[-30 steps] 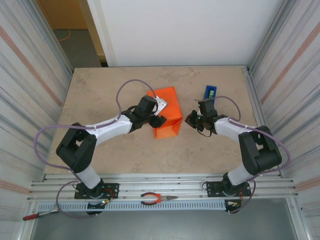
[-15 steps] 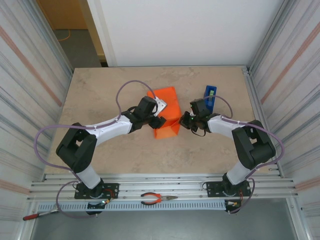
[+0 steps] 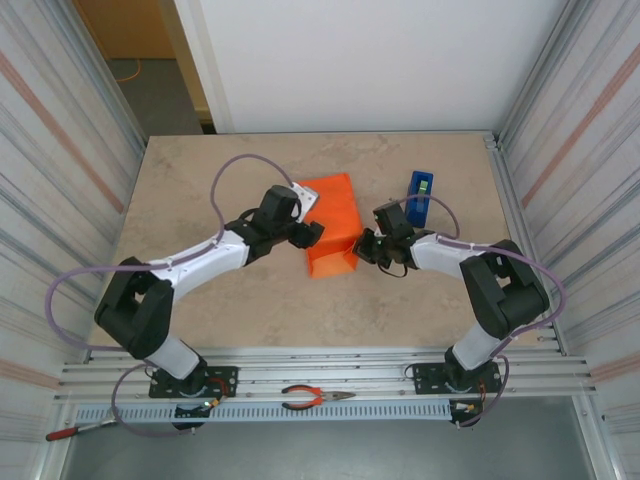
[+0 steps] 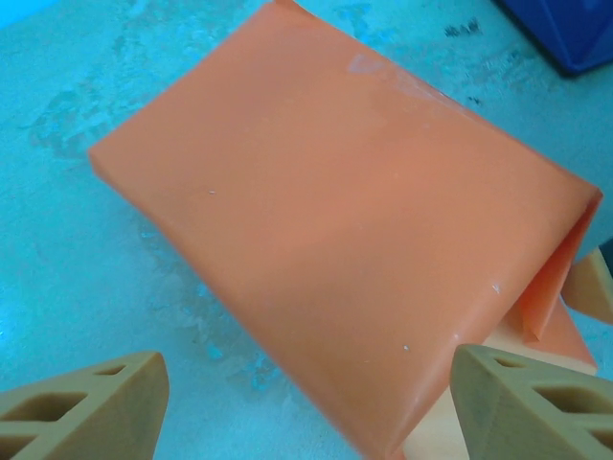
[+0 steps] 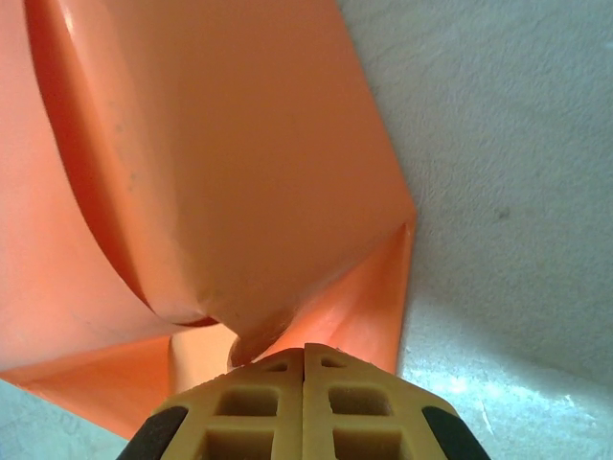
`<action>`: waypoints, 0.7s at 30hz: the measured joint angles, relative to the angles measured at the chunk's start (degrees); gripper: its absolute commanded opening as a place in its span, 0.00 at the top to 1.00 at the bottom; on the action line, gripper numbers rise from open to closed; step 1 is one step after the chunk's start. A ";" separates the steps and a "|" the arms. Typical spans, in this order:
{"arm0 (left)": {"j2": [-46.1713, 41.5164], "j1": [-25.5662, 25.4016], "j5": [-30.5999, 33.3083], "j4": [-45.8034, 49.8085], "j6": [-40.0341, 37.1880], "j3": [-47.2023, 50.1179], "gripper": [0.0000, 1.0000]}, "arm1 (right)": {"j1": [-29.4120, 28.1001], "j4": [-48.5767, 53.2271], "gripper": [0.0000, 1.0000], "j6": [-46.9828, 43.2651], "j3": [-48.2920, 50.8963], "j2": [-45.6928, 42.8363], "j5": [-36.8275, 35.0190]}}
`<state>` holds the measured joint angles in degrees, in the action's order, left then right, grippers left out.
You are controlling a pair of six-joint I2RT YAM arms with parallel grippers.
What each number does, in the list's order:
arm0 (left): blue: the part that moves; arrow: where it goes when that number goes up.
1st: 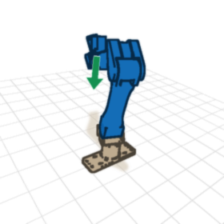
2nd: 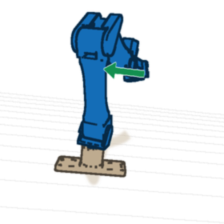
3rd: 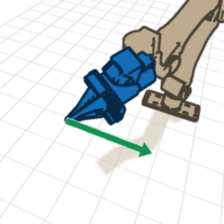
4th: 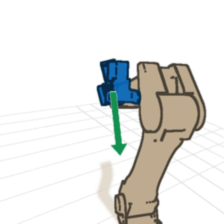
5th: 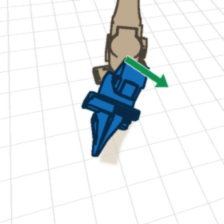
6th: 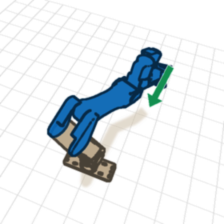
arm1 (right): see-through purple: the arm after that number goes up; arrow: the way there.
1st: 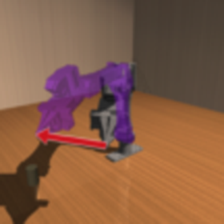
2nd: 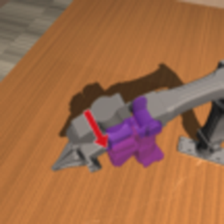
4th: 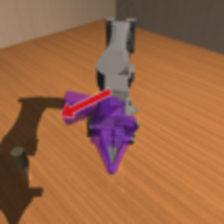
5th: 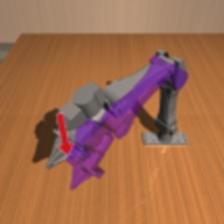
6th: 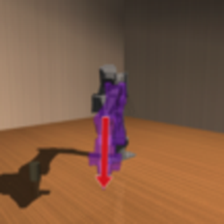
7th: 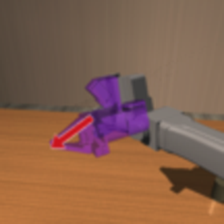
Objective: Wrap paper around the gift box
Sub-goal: Fold the wrapping paper for the gift box.
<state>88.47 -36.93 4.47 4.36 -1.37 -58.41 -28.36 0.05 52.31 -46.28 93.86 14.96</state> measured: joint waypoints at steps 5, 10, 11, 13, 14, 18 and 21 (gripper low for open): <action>-1.68 1.92 -0.04 -0.11 3.26 2.99 0.21 | -1.49 -0.68 1.00 0.17 0.00 2.40 -0.17; -2.71 4.46 -0.94 -0.15 6.84 6.12 0.19 | -3.39 -1.40 1.00 1.11 0.00 4.81 -0.22; -3.02 4.83 -1.11 -0.15 7.37 6.62 0.19 | -3.69 -1.73 1.00 1.25 0.00 5.01 -0.22; -3.65 5.81 -1.66 -0.17 8.61 7.56 0.18 | -4.46 -2.40 1.00 1.36 0.00 5.22 -0.39; -3.85 6.10 -1.81 -0.15 9.03 7.78 0.18 | -4.79 -2.64 1.00 1.49 0.00 5.33 -0.42; -4.72 6.99 -2.60 -0.83 10.78 8.83 0.16 | -6.47 -3.45 1.00 2.23 -0.79 6.27 -0.59; -5.16 7.56 -3.23 -1.40 11.98 9.46 0.13 | -7.39 -3.50 1.00 2.78 -1.84 7.08 -0.63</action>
<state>83.31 -29.36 1.23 2.96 10.61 -48.95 -35.75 -3.44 55.09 -48.12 100.95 14.33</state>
